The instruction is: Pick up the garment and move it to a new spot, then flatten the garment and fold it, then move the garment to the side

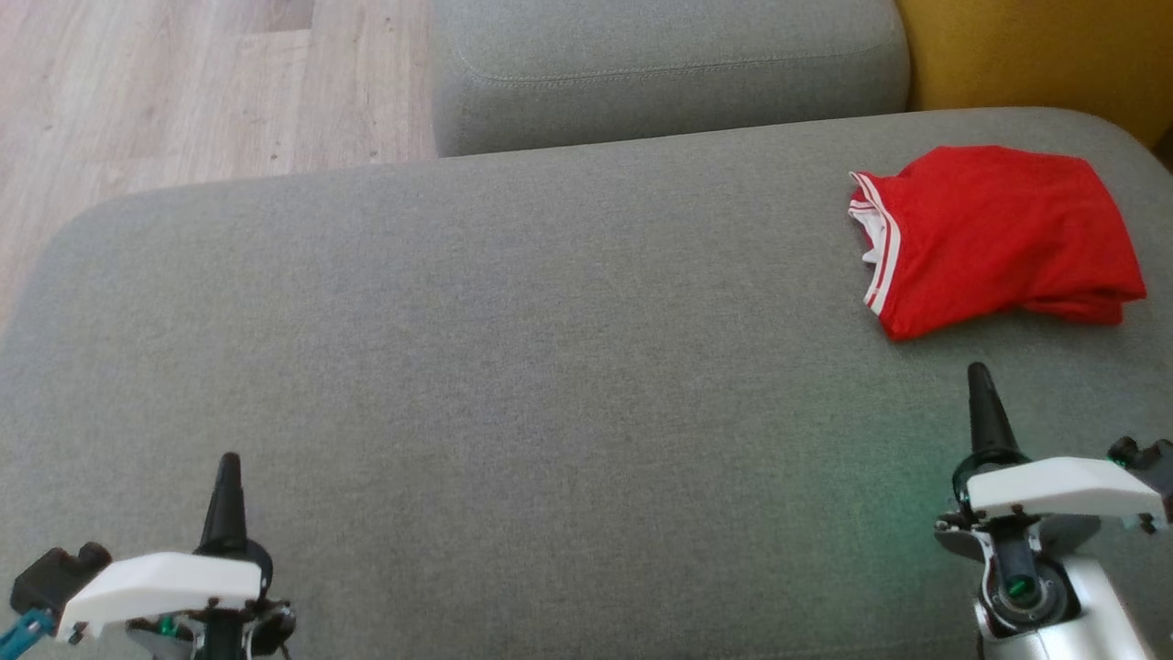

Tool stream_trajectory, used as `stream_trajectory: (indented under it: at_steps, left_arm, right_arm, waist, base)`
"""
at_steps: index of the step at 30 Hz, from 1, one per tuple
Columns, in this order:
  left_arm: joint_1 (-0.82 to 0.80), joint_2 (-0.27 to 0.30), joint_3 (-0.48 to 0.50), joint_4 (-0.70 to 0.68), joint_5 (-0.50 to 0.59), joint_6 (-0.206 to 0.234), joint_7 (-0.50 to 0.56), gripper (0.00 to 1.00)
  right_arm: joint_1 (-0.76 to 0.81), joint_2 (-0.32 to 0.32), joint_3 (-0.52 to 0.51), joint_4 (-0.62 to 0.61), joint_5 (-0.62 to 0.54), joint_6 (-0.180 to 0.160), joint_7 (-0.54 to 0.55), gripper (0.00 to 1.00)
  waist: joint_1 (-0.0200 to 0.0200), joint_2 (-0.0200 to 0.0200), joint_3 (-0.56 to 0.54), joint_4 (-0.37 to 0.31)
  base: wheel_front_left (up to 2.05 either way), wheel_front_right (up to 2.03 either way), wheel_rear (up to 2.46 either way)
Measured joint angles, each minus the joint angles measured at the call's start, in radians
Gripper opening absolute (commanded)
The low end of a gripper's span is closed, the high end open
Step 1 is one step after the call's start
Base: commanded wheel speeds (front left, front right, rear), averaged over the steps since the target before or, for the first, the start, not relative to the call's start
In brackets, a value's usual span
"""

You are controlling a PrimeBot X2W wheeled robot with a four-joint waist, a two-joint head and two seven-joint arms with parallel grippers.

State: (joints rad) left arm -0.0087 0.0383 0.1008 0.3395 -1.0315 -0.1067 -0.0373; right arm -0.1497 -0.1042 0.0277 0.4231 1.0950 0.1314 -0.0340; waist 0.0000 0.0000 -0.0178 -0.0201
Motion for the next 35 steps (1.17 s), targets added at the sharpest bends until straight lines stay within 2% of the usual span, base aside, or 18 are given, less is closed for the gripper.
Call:
stream_trajectory:
  at_steps: [35]
  left_arm:
    - [-0.025, 0.000, -0.009, -0.040, -0.377, -0.011, 0.098, 0.00]
  right_arm:
    - [0.040, 0.033, -0.104, -0.091, 0.332, 0.000, 0.093, 0.00]
  waist:
    - [0.0000, 0.0000, 0.014, 0.013]
  base:
    - [0.00, 0.00, 0.00]
